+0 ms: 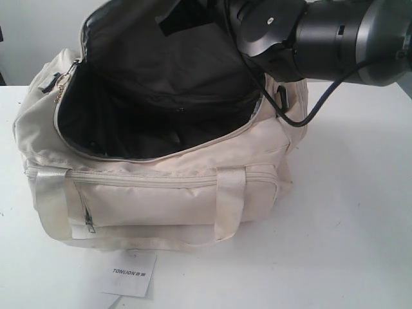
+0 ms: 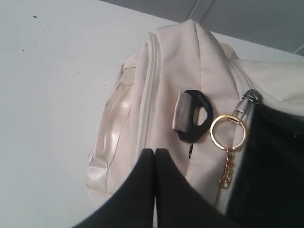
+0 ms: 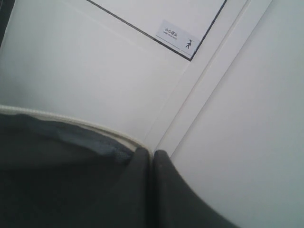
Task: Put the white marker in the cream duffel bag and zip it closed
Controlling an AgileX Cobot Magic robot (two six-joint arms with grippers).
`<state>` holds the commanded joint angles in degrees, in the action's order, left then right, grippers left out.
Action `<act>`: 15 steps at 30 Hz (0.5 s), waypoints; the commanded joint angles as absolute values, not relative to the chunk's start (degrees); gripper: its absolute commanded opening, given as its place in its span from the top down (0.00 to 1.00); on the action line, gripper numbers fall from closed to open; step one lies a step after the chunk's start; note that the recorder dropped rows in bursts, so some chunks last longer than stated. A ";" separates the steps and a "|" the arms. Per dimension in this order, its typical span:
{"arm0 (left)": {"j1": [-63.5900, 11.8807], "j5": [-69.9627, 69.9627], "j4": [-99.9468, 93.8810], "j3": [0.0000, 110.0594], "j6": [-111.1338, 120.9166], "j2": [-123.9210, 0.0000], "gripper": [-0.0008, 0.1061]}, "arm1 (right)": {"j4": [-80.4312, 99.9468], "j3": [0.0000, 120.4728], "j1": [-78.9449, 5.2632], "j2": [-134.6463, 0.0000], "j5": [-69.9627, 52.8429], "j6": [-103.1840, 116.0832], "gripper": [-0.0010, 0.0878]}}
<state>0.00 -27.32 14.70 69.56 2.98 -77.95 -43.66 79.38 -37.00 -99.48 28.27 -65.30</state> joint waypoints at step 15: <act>0.00 -35.20 19.36 84.33 -1.53 -90.79 0.43 | -43.66 79.38 -37.00 -99.48 28.27 -65.30 0.99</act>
<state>0.00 -35.20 19.36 84.33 -1.53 -90.79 -43.66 79.38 -37.00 -99.48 28.27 -65.30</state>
